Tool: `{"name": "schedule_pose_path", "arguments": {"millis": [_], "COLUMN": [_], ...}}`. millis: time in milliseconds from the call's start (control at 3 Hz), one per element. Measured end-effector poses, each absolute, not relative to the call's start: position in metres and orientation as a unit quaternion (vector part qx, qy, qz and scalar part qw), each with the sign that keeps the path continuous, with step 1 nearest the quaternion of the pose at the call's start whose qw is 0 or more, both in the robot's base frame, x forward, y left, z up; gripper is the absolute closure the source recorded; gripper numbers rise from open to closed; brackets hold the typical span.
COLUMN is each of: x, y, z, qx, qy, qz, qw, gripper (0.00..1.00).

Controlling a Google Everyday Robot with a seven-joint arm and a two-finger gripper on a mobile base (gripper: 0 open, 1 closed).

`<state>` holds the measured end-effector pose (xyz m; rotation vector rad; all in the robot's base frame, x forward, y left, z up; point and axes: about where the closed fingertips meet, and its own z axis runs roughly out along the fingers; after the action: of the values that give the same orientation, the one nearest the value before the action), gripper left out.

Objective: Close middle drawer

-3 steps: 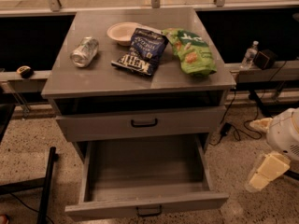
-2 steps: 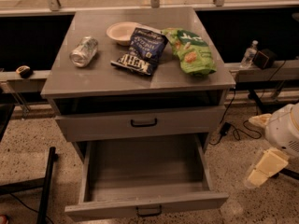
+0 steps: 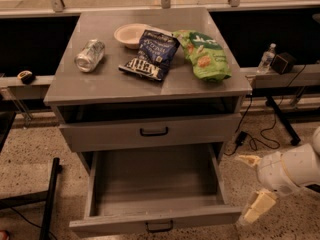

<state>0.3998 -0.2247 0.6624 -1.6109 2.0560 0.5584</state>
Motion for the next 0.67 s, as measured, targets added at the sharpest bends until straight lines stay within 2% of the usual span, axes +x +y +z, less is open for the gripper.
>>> {"name": "schedule_pose_path", "arguments": {"millis": [333, 667], "x": [0.400, 0.386], "y": [-0.205, -0.202], "z": [0.633, 0.633], "qx": [-0.687, -0.709], "qy": [0.660, 0.634], "qz": [0.223, 0.241], "qw": [0.208, 0.194], "gripper": [0.00, 0.00]}}
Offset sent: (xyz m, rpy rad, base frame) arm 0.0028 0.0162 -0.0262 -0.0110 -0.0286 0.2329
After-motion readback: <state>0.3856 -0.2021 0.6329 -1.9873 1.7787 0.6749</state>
